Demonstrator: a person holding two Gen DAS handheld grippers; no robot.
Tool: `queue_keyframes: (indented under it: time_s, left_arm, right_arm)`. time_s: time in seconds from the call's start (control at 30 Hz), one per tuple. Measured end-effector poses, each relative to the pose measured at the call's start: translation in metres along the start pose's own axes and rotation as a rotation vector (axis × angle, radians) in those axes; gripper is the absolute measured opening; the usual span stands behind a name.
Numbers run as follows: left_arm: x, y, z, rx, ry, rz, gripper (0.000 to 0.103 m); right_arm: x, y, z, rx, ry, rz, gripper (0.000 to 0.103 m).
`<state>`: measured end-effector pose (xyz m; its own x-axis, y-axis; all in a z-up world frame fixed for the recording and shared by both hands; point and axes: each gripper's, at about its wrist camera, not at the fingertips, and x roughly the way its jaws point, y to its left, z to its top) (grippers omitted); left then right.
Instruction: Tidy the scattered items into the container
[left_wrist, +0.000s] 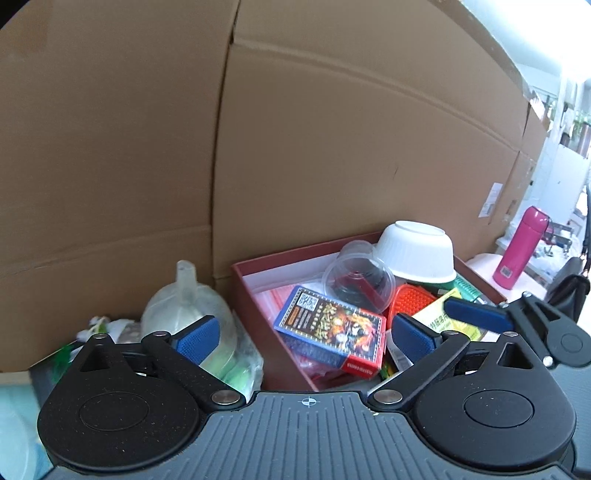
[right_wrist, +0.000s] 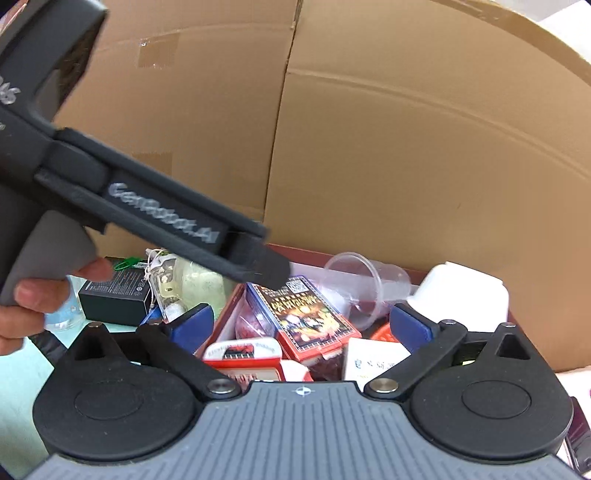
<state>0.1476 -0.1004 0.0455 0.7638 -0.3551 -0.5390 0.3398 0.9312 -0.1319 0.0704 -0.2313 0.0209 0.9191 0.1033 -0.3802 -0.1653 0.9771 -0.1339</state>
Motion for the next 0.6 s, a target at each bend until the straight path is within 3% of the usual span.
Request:
queue_keyframes:
  time_s: [0.23,0.6]
  left_arm:
    - [-0.033,-0.019,-0.026,-0.010,-0.040,0.095,0.103]
    - [-0.047,-0.060,-0.059,-0.041,0.009,0.230,0.103]
  right_arm:
    - [-0.024,-0.019,-0.016,0.050,0.027,-0.041,0.103]
    - [-0.068,-0.054,-0.037,0.104,0.021,-0.121,0.103]
